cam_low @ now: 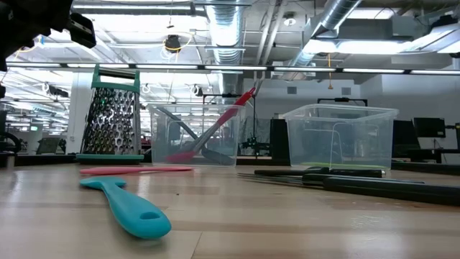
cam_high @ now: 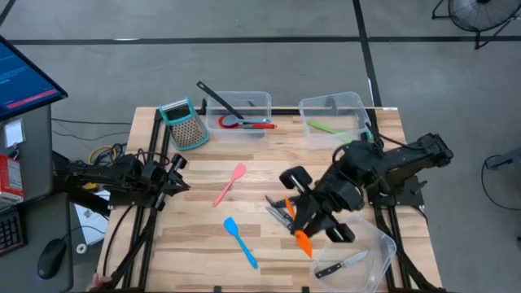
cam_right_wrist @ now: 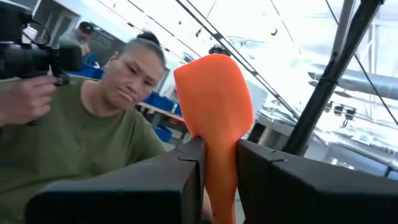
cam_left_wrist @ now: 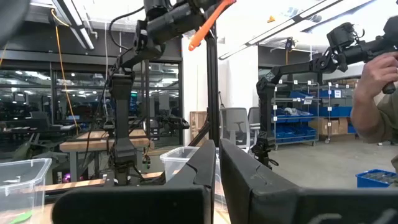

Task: Pick & Place Kitchen Items
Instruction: Put the top right orange spatula into the top right transparent bin

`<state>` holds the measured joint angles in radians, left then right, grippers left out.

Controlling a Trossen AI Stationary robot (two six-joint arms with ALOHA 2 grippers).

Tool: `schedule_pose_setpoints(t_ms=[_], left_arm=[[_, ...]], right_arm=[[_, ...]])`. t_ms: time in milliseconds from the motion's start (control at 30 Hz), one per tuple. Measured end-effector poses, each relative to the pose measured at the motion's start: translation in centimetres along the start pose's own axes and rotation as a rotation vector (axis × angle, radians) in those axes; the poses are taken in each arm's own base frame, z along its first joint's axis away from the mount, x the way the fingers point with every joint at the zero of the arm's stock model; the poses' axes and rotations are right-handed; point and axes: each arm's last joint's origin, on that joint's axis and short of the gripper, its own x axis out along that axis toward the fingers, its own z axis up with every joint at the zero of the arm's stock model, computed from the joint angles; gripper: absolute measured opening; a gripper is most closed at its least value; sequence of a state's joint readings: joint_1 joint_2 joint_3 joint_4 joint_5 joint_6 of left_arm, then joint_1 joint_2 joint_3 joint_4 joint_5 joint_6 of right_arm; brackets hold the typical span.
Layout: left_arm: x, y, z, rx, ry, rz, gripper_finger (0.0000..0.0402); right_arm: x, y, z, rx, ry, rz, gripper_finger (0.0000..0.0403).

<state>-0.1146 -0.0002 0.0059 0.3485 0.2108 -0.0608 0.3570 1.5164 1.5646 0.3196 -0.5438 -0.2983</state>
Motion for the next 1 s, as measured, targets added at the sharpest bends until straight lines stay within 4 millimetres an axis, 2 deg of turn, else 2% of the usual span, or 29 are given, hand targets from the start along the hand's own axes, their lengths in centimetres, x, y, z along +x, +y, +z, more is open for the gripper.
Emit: schedule_pose_setpoints(t_ms=[100,200,300,400,533,767,867,1000], left_arm=[[0.0,0.0,0.0,0.000,0.000,0.000,0.0008],[0.0,0.0,0.0,0.000,0.000,0.000,0.0008],[0.0,0.0,0.0,0.000,0.000,0.000,0.0008],[0.0,0.0,0.0,0.000,-0.001,0.000,0.0008],[0.0,0.0,0.0,0.000,-0.002,0.000,0.0008],[0.0,0.0,0.0,0.000,-0.002,0.000,0.0008],[0.0,0.0,0.0,0.000,-0.002,0.000,0.0008],[0.0,0.0,0.0,0.000,-0.002,0.000,0.0008]], right_arm=[[0.1,-0.1,-0.4,0.000,0.041,-0.058,0.0048],[-0.3,-0.7,-1.5,-0.009,0.176,-0.208,0.0048],[-1.5,-2.0,-2.1,-0.067,0.372,-0.504,0.0048],[-3.8,-3.4,-2.3,-0.160,0.652,-0.842,0.0048],[-8.3,-5.5,-4.1,-0.153,1.018,-1.158,0.0048],[-18.4,-9.0,-6.7,0.088,1.350,-1.486,0.0048],[-22.9,-9.3,-8.3,0.201,1.492,-1.568,0.0048],[-28.0,-8.3,-10.0,0.389,1.685,-1.546,0.0048]])
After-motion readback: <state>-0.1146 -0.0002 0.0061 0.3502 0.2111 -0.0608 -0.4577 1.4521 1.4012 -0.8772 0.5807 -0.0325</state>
